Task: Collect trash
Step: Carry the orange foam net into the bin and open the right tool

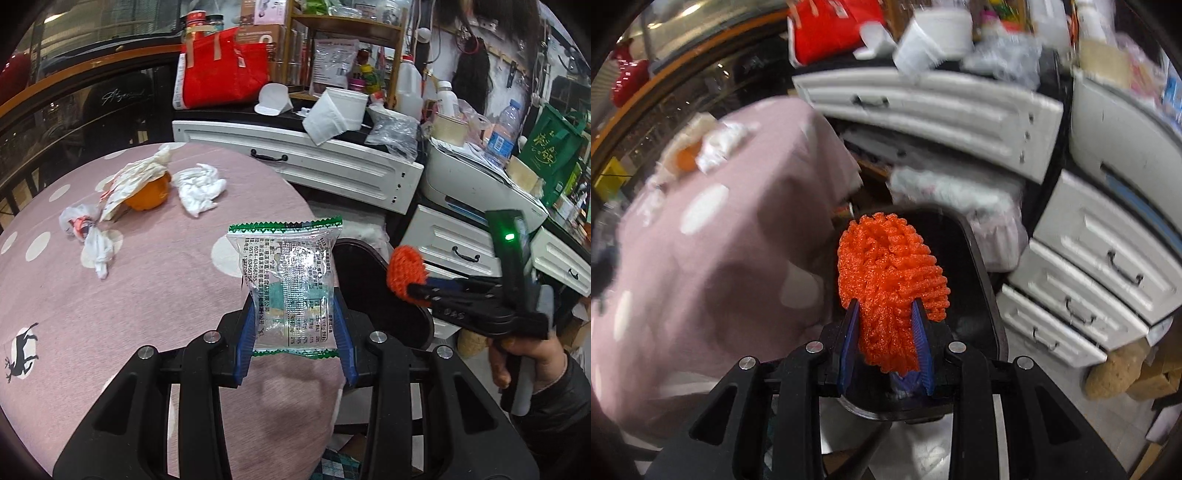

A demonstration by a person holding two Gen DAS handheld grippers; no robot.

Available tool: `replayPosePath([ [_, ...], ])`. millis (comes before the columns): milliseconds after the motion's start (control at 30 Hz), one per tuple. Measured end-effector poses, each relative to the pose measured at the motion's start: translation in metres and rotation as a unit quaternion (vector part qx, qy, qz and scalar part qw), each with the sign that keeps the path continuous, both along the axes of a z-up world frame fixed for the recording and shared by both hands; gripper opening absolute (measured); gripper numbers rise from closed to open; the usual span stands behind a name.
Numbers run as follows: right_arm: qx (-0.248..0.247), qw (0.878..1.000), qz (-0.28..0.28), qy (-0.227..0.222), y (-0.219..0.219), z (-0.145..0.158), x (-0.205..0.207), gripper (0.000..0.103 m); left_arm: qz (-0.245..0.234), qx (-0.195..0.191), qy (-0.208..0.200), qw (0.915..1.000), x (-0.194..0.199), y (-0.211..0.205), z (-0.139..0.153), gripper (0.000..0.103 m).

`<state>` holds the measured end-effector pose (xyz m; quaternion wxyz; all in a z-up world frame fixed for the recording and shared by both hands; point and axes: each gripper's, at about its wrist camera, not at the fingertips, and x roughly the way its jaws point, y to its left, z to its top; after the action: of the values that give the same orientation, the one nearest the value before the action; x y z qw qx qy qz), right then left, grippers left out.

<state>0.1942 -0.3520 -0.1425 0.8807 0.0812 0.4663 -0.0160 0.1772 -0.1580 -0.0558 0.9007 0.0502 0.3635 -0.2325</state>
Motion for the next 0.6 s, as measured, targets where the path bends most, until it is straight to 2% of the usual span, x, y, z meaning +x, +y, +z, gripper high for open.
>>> replayPosePath([
  [300, 0.023, 0.997, -0.033, 0.063, -0.017, -0.047, 0.007, 0.031, -0.026, 0.009, 0.008, 0.9996, 0.003, -0.021, -0.006, 0.038],
  [433, 0.030, 0.996, -0.044, 0.077, -0.019, -0.059, 0.009, 0.052, -0.034, 0.014, 0.011, 0.9992, 0.003, -0.029, -0.009, 0.038],
  [600, 0.033, 0.996, -0.049, 0.073, -0.023, -0.057, 0.007, 0.058, -0.044, 0.019, 0.016, 0.9987, 0.004, -0.038, -0.012, 0.038],
])
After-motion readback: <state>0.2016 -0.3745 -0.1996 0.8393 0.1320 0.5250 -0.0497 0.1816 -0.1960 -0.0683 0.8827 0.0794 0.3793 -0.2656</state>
